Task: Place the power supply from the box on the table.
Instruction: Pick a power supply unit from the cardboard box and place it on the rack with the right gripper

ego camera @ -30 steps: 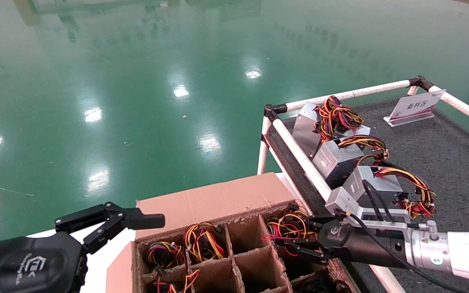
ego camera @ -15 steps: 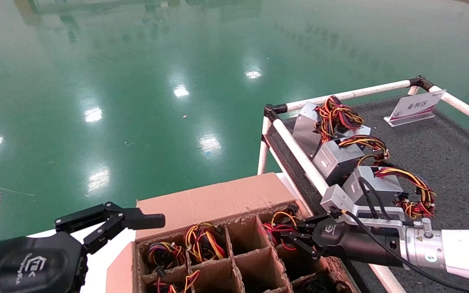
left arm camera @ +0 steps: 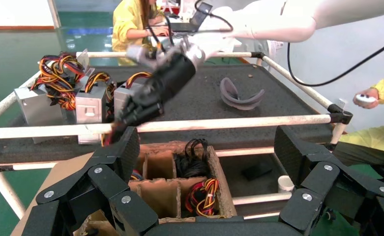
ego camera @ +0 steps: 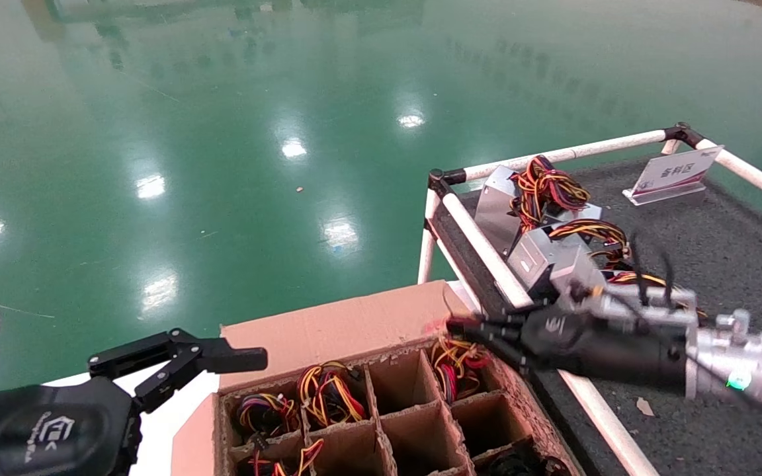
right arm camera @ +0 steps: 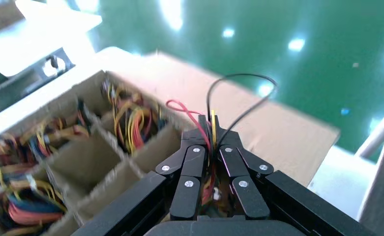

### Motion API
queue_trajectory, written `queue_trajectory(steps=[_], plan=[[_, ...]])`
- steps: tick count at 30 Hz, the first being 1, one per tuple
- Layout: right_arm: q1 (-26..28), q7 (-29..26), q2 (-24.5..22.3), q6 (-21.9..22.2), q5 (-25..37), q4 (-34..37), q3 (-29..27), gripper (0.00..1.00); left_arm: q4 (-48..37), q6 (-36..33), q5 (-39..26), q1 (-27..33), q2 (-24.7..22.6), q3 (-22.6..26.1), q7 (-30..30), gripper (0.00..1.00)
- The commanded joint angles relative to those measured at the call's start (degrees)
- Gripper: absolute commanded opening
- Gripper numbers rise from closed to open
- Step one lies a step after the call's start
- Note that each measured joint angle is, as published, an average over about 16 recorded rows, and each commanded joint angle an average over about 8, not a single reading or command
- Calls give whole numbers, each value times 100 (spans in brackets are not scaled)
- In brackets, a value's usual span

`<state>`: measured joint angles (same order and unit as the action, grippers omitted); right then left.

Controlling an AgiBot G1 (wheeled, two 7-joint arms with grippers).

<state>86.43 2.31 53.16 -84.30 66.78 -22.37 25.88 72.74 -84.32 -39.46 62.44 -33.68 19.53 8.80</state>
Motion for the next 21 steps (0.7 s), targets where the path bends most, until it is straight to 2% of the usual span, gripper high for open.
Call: queue_trajectory(steps=[1,12,21], plan=[[71,-76,-46,-80,-95,-36,-59,0,0,0,0,0,0,0,0,100],[672,-1005,-547,-210,-624,-947,-432,0,0,1,1,0,1,1,-1,100],[1175,-1943,-1112,283,-927,-1928,-789,0,0,1,1,1,1,2,-1,100]])
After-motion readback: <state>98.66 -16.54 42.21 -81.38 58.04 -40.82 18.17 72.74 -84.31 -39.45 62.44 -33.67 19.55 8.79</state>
